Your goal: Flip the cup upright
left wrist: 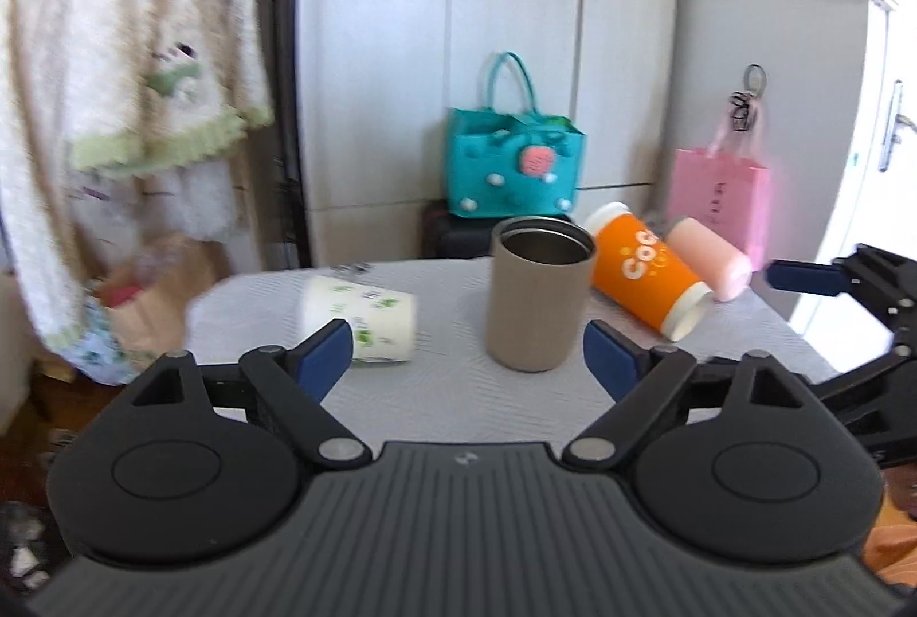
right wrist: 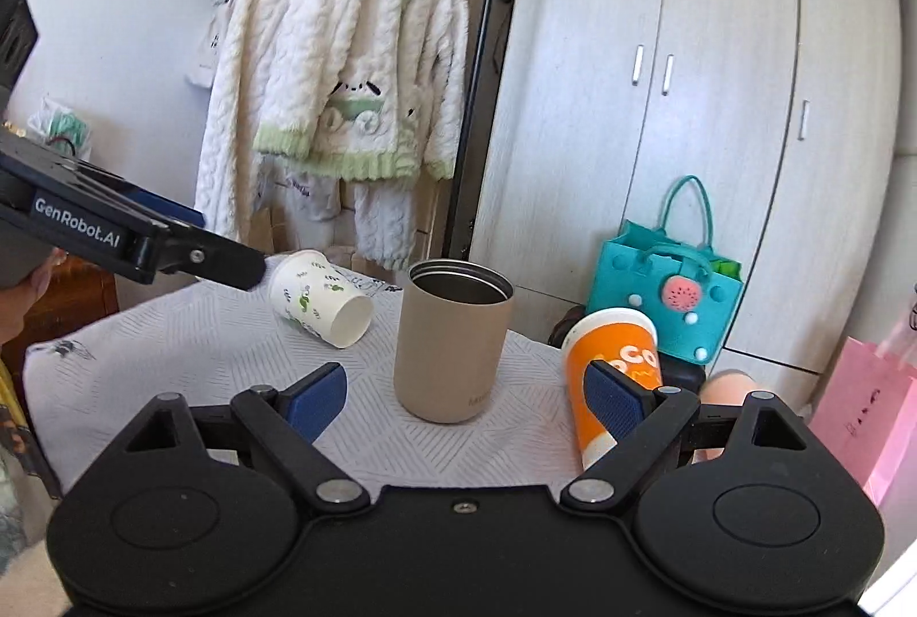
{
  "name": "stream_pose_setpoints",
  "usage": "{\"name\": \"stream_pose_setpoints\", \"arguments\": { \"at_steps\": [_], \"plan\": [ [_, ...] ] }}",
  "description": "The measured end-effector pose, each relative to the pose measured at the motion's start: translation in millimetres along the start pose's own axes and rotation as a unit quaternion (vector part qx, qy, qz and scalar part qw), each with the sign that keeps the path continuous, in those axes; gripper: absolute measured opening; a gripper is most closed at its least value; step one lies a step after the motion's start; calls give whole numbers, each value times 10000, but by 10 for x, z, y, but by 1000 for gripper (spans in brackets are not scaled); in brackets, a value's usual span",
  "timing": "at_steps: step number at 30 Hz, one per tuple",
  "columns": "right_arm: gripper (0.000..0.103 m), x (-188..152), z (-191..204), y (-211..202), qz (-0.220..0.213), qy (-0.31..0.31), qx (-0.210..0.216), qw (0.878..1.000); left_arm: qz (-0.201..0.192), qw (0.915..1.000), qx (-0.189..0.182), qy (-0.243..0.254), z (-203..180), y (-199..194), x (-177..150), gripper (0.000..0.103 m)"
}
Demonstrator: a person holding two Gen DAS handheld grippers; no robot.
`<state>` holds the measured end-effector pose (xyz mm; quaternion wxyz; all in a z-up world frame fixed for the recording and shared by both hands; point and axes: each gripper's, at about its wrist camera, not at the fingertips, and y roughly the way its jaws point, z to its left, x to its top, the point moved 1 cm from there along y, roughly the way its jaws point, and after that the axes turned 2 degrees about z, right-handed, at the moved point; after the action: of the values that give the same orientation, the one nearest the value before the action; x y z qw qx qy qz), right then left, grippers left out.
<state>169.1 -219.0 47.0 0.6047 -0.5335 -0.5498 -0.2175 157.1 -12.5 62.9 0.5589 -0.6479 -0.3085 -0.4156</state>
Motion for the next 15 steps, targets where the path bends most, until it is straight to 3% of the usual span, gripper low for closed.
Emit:
{"name": "stream_pose_setpoints", "arguments": {
  "at_steps": [5,8,15],
  "plan": [
    [93,22,43,-214,-48,3,-156,9999,-31,9996,285,-27,32,-286,-12,99],
    [99,40,64,-341,-195,159,-145,9996,-9,9994,355,-20,29,-412,-42,103],
    [103,-9,85,-555,-218,682,-403,9966,173,9981,581,-133,-23,-531,-170,103]
  ]
}}
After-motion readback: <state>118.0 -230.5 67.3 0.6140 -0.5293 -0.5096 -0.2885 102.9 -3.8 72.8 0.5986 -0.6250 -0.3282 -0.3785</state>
